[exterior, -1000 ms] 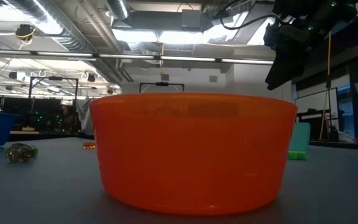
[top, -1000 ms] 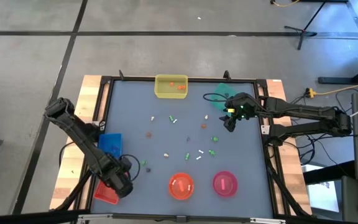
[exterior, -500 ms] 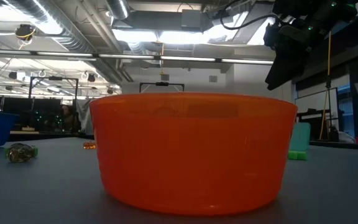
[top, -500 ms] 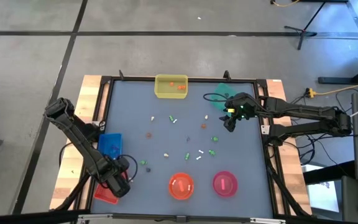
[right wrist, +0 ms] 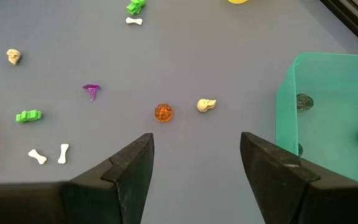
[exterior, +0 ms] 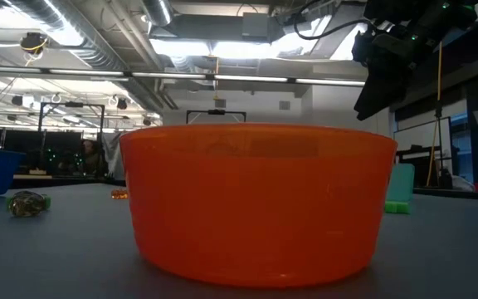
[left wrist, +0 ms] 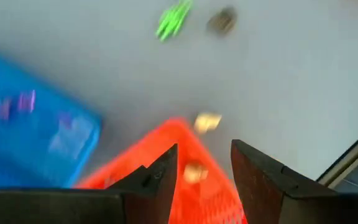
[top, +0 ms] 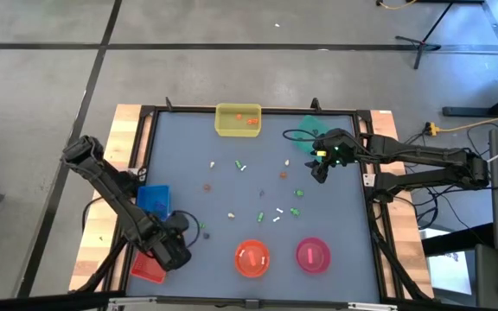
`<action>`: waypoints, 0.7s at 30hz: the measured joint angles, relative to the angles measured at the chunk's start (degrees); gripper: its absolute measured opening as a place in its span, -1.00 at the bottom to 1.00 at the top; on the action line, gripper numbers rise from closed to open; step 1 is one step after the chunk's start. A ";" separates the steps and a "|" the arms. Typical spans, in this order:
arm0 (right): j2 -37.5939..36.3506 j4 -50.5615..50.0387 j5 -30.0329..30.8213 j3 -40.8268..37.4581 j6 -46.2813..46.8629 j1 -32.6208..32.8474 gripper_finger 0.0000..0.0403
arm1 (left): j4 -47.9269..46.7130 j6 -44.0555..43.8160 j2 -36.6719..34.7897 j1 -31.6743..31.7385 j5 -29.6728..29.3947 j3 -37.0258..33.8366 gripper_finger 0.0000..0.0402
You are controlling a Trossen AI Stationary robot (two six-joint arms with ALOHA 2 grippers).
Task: Sort Halloween decoration
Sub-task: Put the brown skull toy into the red bin
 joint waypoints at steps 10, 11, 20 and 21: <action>-0.01 0.02 -0.02 0.00 0.00 -0.01 0.19 | 13.71 39.93 0.48 9.24 -1.82 0.00 -0.33; 0.00 0.00 -0.02 0.02 0.00 -0.01 0.19 | 14.50 44.24 0.78 10.07 0.38 0.00 -0.33; -0.02 0.00 -0.02 0.00 0.00 0.02 0.19 | 12.91 68.80 5.06 11.03 9.87 0.00 -0.33; -0.02 0.00 -0.02 0.01 0.00 0.02 0.19 | 12.87 69.63 5.76 10.79 9.89 0.00 -0.33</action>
